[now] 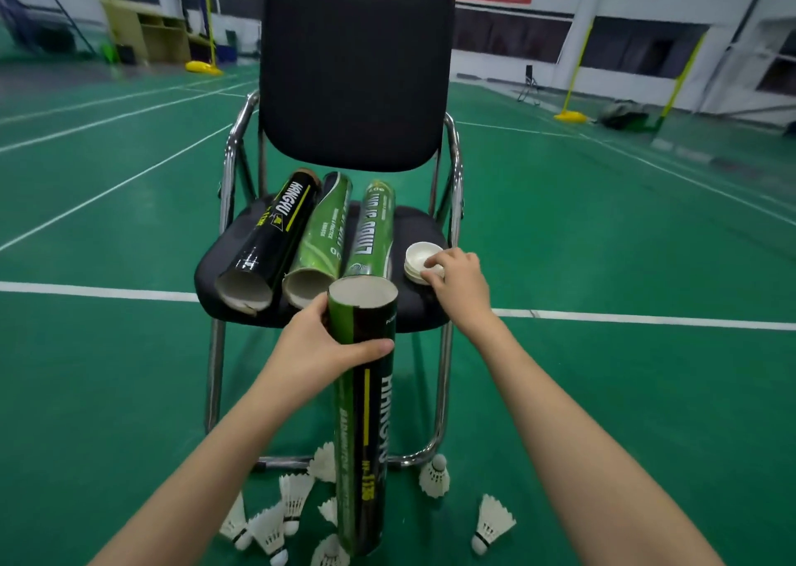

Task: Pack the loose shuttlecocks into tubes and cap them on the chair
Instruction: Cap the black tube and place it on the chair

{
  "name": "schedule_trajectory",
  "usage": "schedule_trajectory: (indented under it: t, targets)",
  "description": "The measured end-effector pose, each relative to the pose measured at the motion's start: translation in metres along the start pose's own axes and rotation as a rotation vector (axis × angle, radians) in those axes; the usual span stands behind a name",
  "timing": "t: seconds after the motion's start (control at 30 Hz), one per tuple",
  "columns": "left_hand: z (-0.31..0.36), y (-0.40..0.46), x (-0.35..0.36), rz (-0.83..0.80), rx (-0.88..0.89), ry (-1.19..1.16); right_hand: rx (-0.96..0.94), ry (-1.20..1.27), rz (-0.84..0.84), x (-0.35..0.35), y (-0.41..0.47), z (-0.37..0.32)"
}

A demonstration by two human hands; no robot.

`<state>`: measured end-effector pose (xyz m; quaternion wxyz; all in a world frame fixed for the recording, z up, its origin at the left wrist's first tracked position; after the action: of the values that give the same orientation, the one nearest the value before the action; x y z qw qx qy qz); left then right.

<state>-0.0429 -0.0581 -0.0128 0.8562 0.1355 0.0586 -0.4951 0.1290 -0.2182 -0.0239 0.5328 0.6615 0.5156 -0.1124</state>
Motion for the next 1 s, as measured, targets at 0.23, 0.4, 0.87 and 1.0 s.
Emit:
schedule_trajectory:
  t: [0.23,0.4,0.87,1.0]
  targets:
    - [-0.006,0.004,0.001,-0.003,-0.015,0.001,-0.045,-0.129,0.049,0.012,0.004,0.004]
    - [-0.006,0.003,0.004,-0.003,-0.017,-0.014,-0.095,-0.190,0.055,0.012,0.009,0.000]
    - [-0.002,-0.001,0.002,-0.008,-0.014,0.003,0.084,-0.038,-0.038,0.002,0.017,-0.007]
    - [-0.008,-0.001,0.003,-0.005,-0.027,0.013,0.188,0.016,-0.054,-0.001,0.020,-0.009]
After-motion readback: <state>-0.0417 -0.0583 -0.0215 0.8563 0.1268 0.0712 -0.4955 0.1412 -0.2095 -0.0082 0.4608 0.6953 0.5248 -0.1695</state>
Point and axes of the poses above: each hand's wrist, its own y-axis towards the middle knuckle, its own x-axis out of the palm, z = x × y, the point moved 3 cm from there along y, towards the middle knuckle, and after that the axes turned 15 degrees about z, right-handed, at the moved point
